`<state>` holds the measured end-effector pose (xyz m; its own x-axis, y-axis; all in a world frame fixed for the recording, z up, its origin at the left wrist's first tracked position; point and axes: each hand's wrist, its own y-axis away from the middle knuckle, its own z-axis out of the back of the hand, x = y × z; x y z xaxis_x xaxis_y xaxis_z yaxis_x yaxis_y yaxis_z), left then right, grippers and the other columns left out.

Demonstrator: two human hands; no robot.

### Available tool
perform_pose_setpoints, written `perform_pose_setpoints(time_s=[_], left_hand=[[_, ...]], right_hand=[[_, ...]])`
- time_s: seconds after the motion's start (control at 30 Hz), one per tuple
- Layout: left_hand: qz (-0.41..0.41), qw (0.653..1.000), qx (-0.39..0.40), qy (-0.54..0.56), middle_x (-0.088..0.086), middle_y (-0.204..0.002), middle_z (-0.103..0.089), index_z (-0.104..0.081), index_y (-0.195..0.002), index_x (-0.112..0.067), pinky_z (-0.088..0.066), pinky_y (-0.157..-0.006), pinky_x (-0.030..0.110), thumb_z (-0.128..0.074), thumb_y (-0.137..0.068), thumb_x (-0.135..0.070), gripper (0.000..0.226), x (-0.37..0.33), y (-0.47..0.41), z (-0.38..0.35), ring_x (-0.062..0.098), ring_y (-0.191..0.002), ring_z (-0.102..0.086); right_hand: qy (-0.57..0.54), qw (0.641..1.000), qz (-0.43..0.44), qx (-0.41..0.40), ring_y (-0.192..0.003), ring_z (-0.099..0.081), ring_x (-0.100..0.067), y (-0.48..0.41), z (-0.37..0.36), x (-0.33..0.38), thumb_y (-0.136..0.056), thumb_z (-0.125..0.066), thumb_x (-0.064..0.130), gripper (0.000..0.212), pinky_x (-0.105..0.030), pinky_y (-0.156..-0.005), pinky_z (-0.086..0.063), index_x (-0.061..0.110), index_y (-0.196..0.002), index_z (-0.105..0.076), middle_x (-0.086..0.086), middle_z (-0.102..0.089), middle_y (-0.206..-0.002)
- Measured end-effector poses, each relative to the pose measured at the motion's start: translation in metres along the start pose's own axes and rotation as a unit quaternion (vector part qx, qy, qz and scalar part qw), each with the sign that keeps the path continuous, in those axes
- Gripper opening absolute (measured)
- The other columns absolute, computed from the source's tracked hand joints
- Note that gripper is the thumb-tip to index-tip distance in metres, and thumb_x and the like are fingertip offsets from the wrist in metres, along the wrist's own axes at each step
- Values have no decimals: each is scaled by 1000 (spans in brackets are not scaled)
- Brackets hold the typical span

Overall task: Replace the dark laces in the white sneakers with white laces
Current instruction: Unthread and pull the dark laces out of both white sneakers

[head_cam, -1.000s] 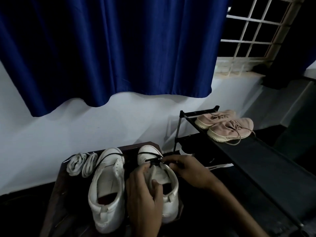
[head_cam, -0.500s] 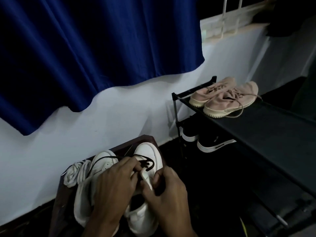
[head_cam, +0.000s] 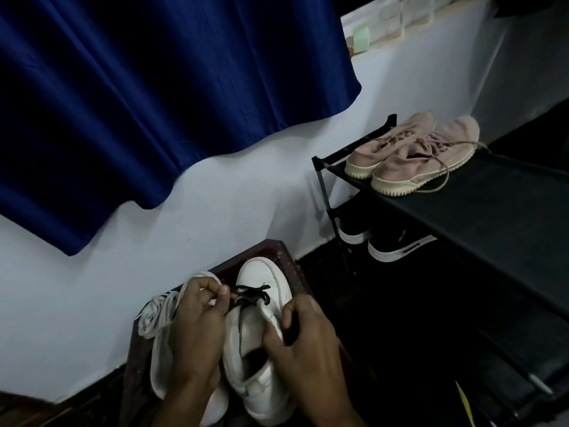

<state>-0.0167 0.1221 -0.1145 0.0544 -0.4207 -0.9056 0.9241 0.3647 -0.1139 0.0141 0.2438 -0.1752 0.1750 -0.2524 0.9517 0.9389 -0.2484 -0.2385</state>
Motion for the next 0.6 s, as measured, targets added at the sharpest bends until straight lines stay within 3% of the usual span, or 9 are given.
perform_pose_setpoints(time_s=[0.07, 0.13, 0.23, 0.3, 0.33, 0.43, 0.5, 0.57, 0.6], left_hand=[[-71, 995, 17, -74, -5, -80, -69, -56, -90, -23, -51, -77, 38, -60, -93, -8, 16, -5, 4, 1, 12, -80, -67], [-146, 967, 59, -199, -16, -83, -65, -55, -102, -35, -50, -72, 37, -62, -91, -27, 15, -5, 6, 6, 3, -77, -62], [-223, 897, 110, -366, -17, -90, -59, -60, -103, -39, -50, -76, 38, -49, -88, -53, 23, -8, 1, 16, 7, -91, -58], [-237, 860, 133, -432, -13, -87, -55, -65, -92, -33, -49, -77, 37, -52, -89, -49, 21, -14, -5, 18, 12, -94, -55], [-237, 858, 134, -436, -12, -84, -54, -65, -86, -31, -48, -77, 36, -57, -89, -46, 17, -17, -7, 18, 13, -93, -54], [-252, 878, 136, -384, -13, -73, -54, -57, -68, -33, -46, -69, 34, -65, -85, -41, 21, -14, -10, 24, 8, -81, -53], [-219, 937, 96, -254, -9, -70, -60, -59, -65, -27, -46, -63, 28, -68, -85, -34, 23, -8, -9, 29, 6, -68, -56], [-56, 998, 36, -5, -3, -61, -63, -66, -69, -14, -44, -50, 18, -67, -89, -21, 21, -6, -9, 32, 8, -55, -54], [41, 994, 19, 100, -2, -55, -59, -68, -72, -10, -39, -42, 15, -63, -92, -18, 22, -9, -9, 34, 7, -47, -48]], right_hand=[[7, 1000, -4, -2, -70, -50, -11, 0, 2, 0, -73, -57, 41, 25, -28, -63, -41, 29, -68, -36, 7, -46, -73], [22, 1000, 6, 5, -71, -49, -10, 1, 1, 5, -73, -53, 41, 21, -30, -63, -41, 30, -69, -35, 7, -45, -77], [52, 998, 13, 35, -74, -49, -12, 2, -6, 12, -73, -52, 37, 19, -30, -63, -41, 29, -73, -35, 5, -44, -84], [60, 997, 6, 46, -72, -50, -13, 2, -7, 12, -74, -54, 37, 20, -32, -63, -41, 30, -73, -34, 6, -46, -79], [58, 997, -2, 50, -70, -50, -14, 2, -6, 12, -75, -53, 38, 21, -32, -64, -42, 30, -73, -34, 6, -47, -74], [66, 996, -10, 65, -69, -46, -14, 3, -6, 14, -75, -48, 36, 20, -34, -65, -39, 31, -71, -30, 7, -44, -68], [81, 994, -10, 67, -73, -49, -15, 4, -6, 17, -75, -47, 35, 19, -34, -67, -39, 31, -72, -29, 8, -46, -72], [93, 993, -14, 65, -81, -53, -15, 4, -6, 19, -78, -46, 36, 18, -35, -70, -40, 32, -74, -28, 7, -50, -79], [98, 993, -21, 65, -83, -54, -15, 4, -6, 20, -80, -46, 37, 19, -34, -71, -41, 32, -75, -28, 7, -50, -82]])
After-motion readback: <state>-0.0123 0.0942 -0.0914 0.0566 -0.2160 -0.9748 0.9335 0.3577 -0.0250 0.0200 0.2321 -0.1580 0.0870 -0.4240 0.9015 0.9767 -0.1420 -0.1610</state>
